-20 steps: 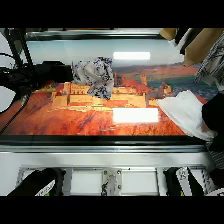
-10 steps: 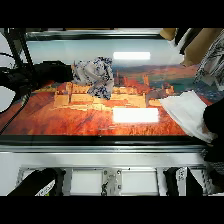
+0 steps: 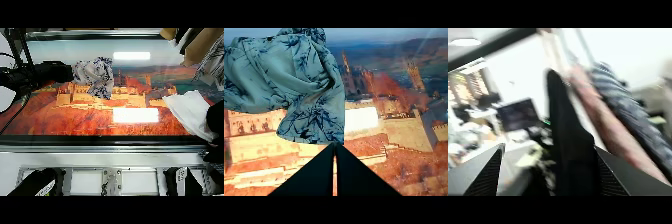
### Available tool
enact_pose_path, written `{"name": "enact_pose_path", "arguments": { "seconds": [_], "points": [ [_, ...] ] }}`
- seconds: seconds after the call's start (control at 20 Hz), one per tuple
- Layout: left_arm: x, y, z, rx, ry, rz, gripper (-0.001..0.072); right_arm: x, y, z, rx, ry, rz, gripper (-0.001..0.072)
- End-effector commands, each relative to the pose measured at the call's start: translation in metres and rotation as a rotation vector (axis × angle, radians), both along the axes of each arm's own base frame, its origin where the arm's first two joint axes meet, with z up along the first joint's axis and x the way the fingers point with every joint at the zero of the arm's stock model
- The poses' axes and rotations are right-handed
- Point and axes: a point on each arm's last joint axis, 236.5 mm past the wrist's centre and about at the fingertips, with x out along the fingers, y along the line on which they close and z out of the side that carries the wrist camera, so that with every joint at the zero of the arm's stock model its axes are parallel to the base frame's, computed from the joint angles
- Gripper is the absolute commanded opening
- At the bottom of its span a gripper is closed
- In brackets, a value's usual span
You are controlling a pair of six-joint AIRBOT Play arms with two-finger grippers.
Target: Fold the clothes and pants, and hang the long-sleeved shirts on hangers.
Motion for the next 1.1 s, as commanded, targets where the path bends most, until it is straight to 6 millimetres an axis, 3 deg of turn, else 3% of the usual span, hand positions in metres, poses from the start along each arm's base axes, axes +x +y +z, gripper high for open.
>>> {"name": "enact_pose_path", "arguments": {
  "seconds": [0.0, 0.2, 0.4, 0.6, 0.75, 0.9, 1.05],
  "points": [
    [0.000, 0.000, 0.000, 0.000, 0.001, -0.001, 0.0024, 0.032, 0.059, 0.058, -0.287, -0.022, 0.205, 0.0584],
    [0.000, 0.000, 0.000, 0.000, 0.001, -0.001, 0.0023, 0.060, 0.096, 0.070, -0.335, -0.083, 0.385, 0.0583],
    [0.000, 0.000, -0.001, 0.000, 0.002, -0.001, 0.0023, 0.123, 0.136, 0.056, -0.296, -0.098, 0.641, 0.0583],
    [0.000, 0.000, -0.001, 0.001, 0.004, 0.000, 0.0023, 0.222, 0.207, 0.002, -0.199, -0.014, 0.968, 0.0583],
    [-0.001, 0.000, -0.001, 0.002, 0.005, 0.000, 0.0023, 0.291, 0.284, -0.052, -0.136, 0.115, 1.184, 0.0581],
    [-0.001, 0.000, -0.001, 0.002, 0.005, 0.000, 0.0023, 0.334, 0.352, -0.095, -0.081, 0.192, 1.354, 0.0581],
    [0.000, 0.000, -0.001, 0.002, 0.005, 0.000, 0.0023, 0.360, 0.397, -0.132, 0.008, 0.231, 1.469, 0.0580]
  ]
}}
